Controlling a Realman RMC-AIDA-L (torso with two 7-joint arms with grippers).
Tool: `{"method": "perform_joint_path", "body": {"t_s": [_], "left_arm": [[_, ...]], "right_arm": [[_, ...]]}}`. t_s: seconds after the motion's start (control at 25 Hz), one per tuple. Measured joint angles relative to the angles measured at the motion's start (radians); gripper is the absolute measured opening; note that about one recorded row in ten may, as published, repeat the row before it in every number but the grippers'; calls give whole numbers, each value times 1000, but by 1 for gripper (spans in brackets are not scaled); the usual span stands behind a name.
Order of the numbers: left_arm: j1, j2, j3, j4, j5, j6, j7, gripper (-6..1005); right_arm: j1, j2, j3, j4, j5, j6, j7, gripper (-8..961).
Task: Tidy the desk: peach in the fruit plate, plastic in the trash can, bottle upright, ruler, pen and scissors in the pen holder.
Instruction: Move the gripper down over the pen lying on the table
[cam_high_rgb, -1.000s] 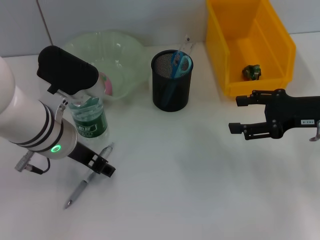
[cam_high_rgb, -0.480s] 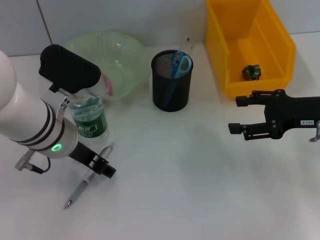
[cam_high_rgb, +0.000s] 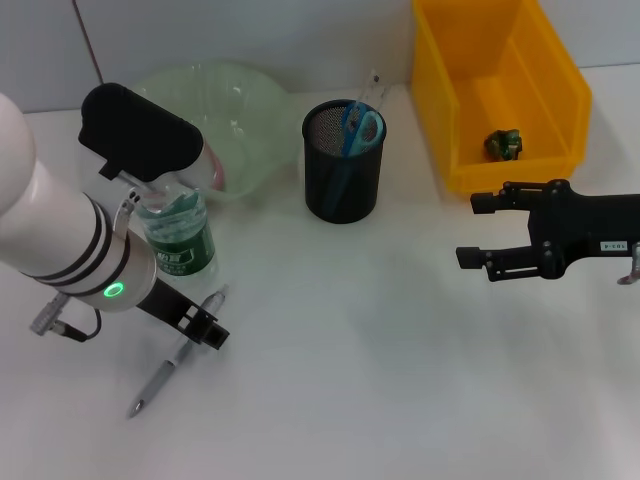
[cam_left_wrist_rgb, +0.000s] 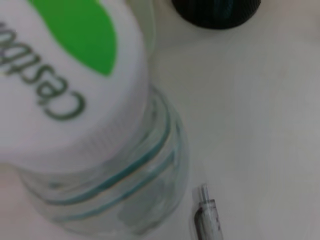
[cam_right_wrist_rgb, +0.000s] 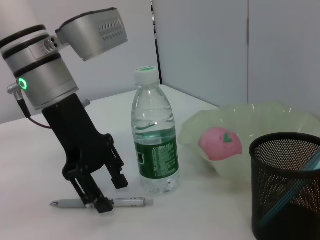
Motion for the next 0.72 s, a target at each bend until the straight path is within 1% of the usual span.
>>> {"method": "perform_joint_path", "body": {"t_s": [0.16,0.4,0.6,0.72], "left_arm": [[-1,0,-2,0,1,-5,0,686],[-12,2,-2,-11,2,-4,3,605],[-13,2,-3,-17,3,-2,2,610],[-16,2,-3,-29,0,-2,3,592]], "right_arm": [[0,0,0,0,0,0,0,816],[0,0,0,0,2,0,0,816],[-1,0,0,0,2,0,0,817],[-2,0,0,0,2,0,0,817]]}}
